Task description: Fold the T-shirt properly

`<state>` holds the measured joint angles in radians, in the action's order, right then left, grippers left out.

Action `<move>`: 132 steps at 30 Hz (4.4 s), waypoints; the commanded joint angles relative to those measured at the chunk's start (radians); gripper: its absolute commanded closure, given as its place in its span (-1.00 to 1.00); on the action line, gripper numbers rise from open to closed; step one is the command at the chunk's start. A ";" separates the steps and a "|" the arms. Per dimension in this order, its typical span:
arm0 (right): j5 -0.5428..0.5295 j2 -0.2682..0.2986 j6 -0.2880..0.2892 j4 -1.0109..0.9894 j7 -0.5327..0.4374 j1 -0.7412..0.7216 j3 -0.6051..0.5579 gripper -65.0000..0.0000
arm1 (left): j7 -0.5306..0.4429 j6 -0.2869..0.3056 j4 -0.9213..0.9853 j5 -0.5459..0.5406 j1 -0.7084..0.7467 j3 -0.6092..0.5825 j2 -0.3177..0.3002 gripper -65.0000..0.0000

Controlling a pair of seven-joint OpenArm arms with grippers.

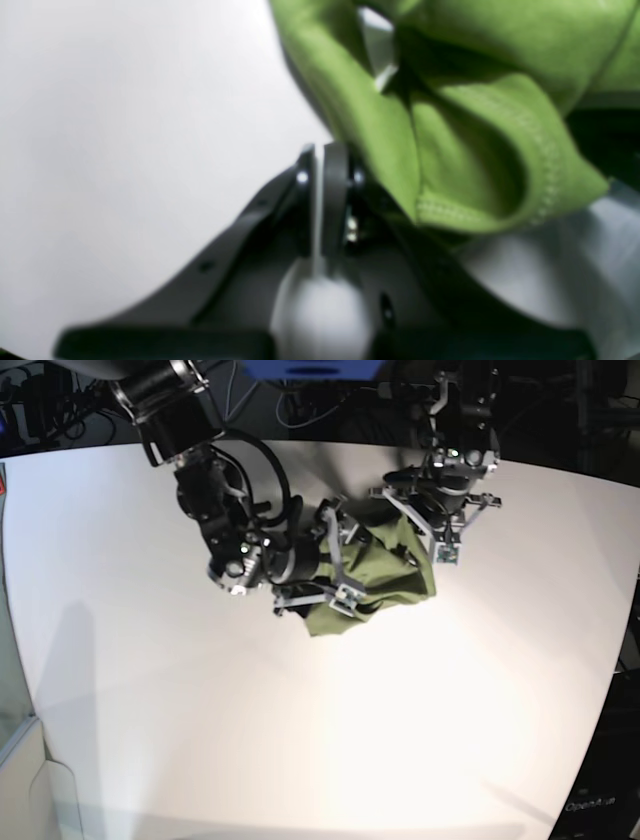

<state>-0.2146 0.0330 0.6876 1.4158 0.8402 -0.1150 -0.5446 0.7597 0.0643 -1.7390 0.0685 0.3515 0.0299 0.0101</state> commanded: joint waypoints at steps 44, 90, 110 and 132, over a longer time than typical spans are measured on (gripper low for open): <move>0.014 0.097 0.011 0.437 0.057 0.183 -0.033 0.67 | 0.019 0.002 -0.071 -0.003 0.001 0.000 0.004 0.93; 0.010 0.074 0.011 0.514 0.109 0.093 -0.052 0.98 | 0.017 0.004 -0.049 -0.005 0.142 0.000 -0.069 0.93; 0.010 -0.025 0.011 0.027 -0.098 -0.062 -0.058 0.98 | 0.022 -0.004 -0.034 -0.005 0.137 0.000 -0.065 0.93; 0.014 0.018 0.011 -0.310 -0.232 -0.225 -0.093 0.98 | 0.019 -0.001 -0.065 -0.005 0.166 -0.005 -0.037 0.93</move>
<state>-0.2386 0.0463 0.7071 1.1023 0.5659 -0.3222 -0.6395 0.7132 0.0566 -1.8061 0.0662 0.4984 0.0288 -0.0319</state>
